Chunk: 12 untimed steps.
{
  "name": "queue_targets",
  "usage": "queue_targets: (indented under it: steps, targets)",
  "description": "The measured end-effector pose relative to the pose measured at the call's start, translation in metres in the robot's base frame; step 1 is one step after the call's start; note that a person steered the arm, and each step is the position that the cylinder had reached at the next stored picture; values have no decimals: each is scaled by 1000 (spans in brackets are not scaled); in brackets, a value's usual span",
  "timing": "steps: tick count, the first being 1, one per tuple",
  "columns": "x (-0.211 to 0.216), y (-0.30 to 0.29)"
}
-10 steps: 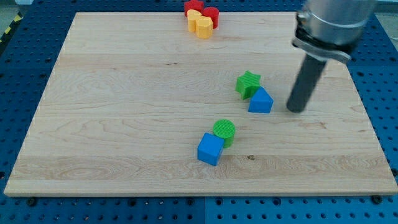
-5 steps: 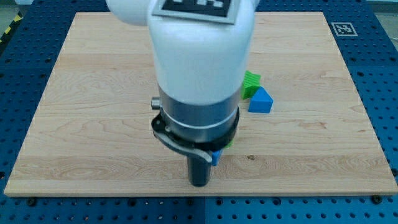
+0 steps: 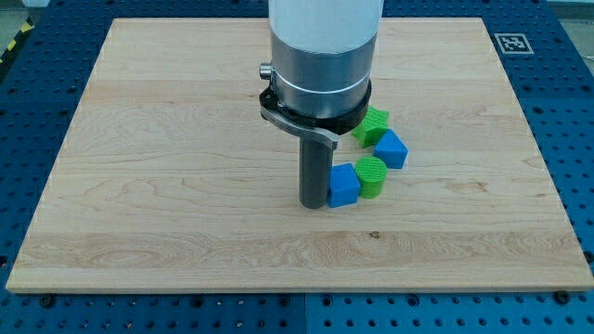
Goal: Push green circle and blue cube into blue triangle
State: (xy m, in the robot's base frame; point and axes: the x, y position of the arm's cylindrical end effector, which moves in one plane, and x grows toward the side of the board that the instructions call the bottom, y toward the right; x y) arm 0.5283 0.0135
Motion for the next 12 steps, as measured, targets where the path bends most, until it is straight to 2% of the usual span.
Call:
queue_targets:
  steps: [3,6,10,12]
  targets:
    - [-19,0]
    - [16,-1]
    - [-1,-32]
    - [-1,21]
